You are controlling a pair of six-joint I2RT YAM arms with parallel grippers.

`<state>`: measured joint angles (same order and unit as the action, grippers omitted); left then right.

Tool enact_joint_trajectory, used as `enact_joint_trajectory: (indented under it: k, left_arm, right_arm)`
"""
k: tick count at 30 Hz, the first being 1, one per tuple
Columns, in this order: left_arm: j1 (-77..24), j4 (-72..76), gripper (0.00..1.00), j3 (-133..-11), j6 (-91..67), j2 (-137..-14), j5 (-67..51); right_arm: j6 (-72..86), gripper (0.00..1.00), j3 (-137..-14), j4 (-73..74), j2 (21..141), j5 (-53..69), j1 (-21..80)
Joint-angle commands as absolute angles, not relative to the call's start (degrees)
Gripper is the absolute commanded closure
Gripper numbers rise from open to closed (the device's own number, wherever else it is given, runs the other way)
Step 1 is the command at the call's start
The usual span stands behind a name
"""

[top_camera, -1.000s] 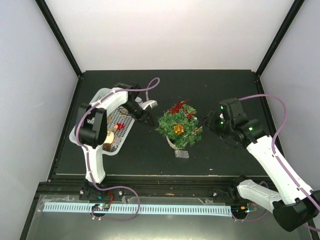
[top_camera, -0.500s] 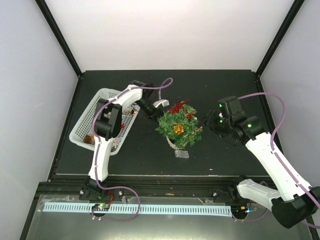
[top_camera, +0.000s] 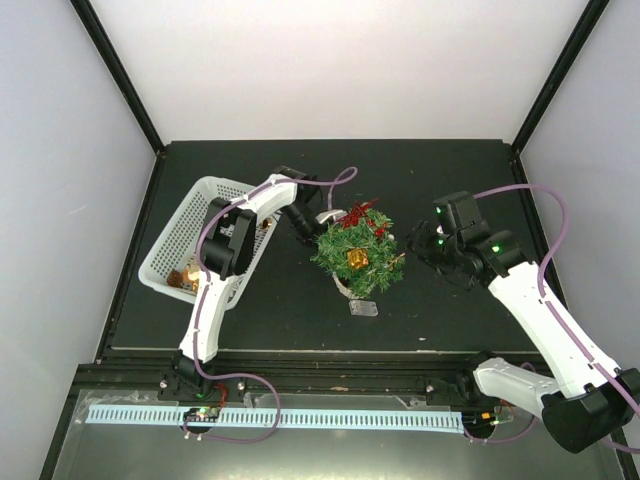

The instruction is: Decorate the small christmas tree

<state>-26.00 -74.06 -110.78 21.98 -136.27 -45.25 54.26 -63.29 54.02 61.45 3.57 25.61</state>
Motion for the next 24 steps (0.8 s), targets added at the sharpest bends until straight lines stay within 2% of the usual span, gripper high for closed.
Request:
enact_joint_trajectory:
  k: [1, 16, 21, 24]
  left_arm:
    - [-26.3, -74.7, 0.61, -112.9, 22.3, -137.7, -45.0]
    - [-26.8, -72.5, 0.63, -112.7, 21.4, -139.8, -44.6]
    - [-27.2, -71.6, 0.67, -114.0, 20.3, -141.1, -44.9]
    - [-27.4, -71.0, 0.76, -114.8, 19.5, -141.6, -45.0]
  right_arm:
    - [54.5, 0.4, -62.8, 53.2, 61.0, 3.6, 25.2]
    - [54.2, 0.4, -62.7, 53.1, 61.7, 4.0, 25.2]
    - [54.0, 0.4, -62.8, 53.2, 61.9, 4.0, 25.2]
    - [54.0, 0.4, -62.8, 53.1, 62.1, 4.0, 25.2]
